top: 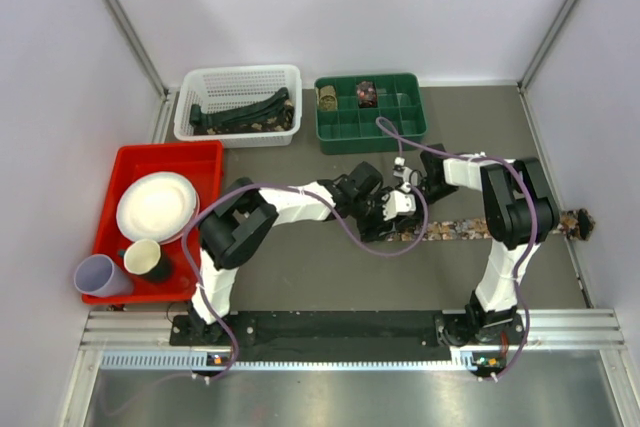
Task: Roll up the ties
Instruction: Roll the tie at the center of the board.
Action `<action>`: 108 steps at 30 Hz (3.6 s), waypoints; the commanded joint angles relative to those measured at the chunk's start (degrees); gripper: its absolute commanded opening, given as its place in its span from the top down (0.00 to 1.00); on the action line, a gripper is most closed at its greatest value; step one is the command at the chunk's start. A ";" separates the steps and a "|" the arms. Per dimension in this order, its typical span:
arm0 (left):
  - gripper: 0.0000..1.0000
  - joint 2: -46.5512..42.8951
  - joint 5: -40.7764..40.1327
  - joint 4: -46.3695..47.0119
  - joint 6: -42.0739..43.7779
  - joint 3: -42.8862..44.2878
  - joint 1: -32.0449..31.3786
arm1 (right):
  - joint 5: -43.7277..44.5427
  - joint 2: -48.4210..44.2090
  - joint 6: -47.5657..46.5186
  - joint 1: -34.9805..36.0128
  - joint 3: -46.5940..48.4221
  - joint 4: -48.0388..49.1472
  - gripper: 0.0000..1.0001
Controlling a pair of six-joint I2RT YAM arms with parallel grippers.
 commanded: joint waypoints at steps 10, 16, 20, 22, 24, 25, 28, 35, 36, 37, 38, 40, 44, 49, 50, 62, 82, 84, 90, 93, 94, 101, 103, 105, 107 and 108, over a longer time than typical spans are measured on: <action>0.82 -0.47 -3.51 -13.82 9.12 -5.82 -0.24 | -2.66 -1.57 -1.06 -0.01 2.39 -0.59 1.00; 0.51 -1.00 -2.10 -12.69 6.76 -5.56 -0.15 | -2.14 -0.69 -0.89 0.17 2.22 0.20 1.00; 0.34 -0.83 0.01 -10.93 3.94 -3.98 -0.24 | -1.79 -0.60 -1.50 0.17 2.66 -0.24 1.00; 0.33 0.31 0.27 -10.75 2.45 -3.28 -0.33 | -1.70 -0.60 -1.77 0.17 2.74 -0.67 1.00; 0.35 1.28 0.19 -10.40 1.48 -2.31 -0.33 | -1.61 -0.69 -2.12 0.17 2.83 -0.94 1.00; 0.37 1.98 0.10 -10.31 1.39 -2.13 -0.33 | -1.61 -0.78 -2.20 0.17 2.83 -0.94 1.00; 0.49 2.86 -0.34 -10.48 2.26 -2.65 -0.50 | -1.52 -0.78 -2.64 0.08 3.09 -1.38 1.00; 0.70 1.11 -3.24 -13.12 7.54 -7.05 -0.85 | 1.02 0.28 -4.49 -1.15 4.15 -2.96 1.00; 0.69 0.76 -3.24 -13.12 7.63 -7.22 -0.85 | 1.29 0.80 -4.40 -1.24 4.24 -2.79 1.00; 0.64 0.75 -3.07 -13.12 7.37 -7.23 -0.94 | 1.55 0.98 -6.06 -1.15 4.15 -2.00 1.00; 0.58 0.75 -2.98 -12.95 6.58 -7.14 -0.85 | 1.99 1.24 -6.07 -1.15 4.15 -1.65 1.00; 0.46 0.32 -2.63 -12.42 5.35 -6.79 -0.68 | 2.52 2.38 -5.98 -1.15 3.89 -0.94 1.00; 0.38 -1.53 0.53 -10.24 2.45 -8.19 1.25 | 4.71 3.62 -6.95 -1.15 3.45 0.81 1.00; 0.32 -5.57 6.67 -2.51 -3.08 -13.19 5.99 | 6.30 4.58 -8.44 -1.15 3.36 1.61 1.00; 0.32 -6.01 7.73 1.43 -5.88 -13.99 6.96 | 7.00 4.58 -8.71 -1.24 3.27 1.70 1.00; 0.33 -7.51 15.39 21.41 -11.01 -21.47 9.17 | 12.53 4.93 -9.06 -0.71 2.74 2.93 1.00; 0.69 -6.54 14.95 22.65 -13.89 -15.05 5.57 | 19.31 6.16 -8.27 1.31 3.27 0.55 1.00; 0.70 -6.37 15.22 22.91 -15.21 -13.39 4.95 | 19.31 6.43 -7.92 1.40 3.53 0.29 1.00; 0.66 -2.94 14.60 23.53 -17.68 -9.52 2.75 | 19.22 6.25 -7.57 1.49 3.62 0.64 1.00; 0.66 -0.04 14.08 23.26 -19.25 -7.41 2.22 | 18.78 6.43 -7.30 1.49 3.53 0.73 1.00; 0.65 0.66 14.16 23.26 -19.61 -7.05 2.14 | 18.69 6.34 -7.22 1.49 3.62 0.82 1.00; 0.59 3.39 13.45 20.36 -17.33 -8.36 1.78 | 18.60 5.99 -6.95 1.49 3.36 1.17 1.00; 0.56 3.13 14.42 19.66 -16.80 -8.72 1.78 | 18.60 5.99 -6.95 1.49 3.27 1.08 1.00; 0.54 2.78 15.82 19.48 -17.24 -9.60 1.87 | 18.95 5.90 -6.86 1.49 3.18 1.08 1.00; 0.53 1.99 16.27 18.96 -17.33 -10.30 2.05 | 19.39 5.73 -6.86 1.40 3.10 1.17 1.00; 0.52 1.72 16.44 18.69 -17.59 -10.65 2.13 | 19.48 5.64 -6.86 1.40 3.01 1.17 1.00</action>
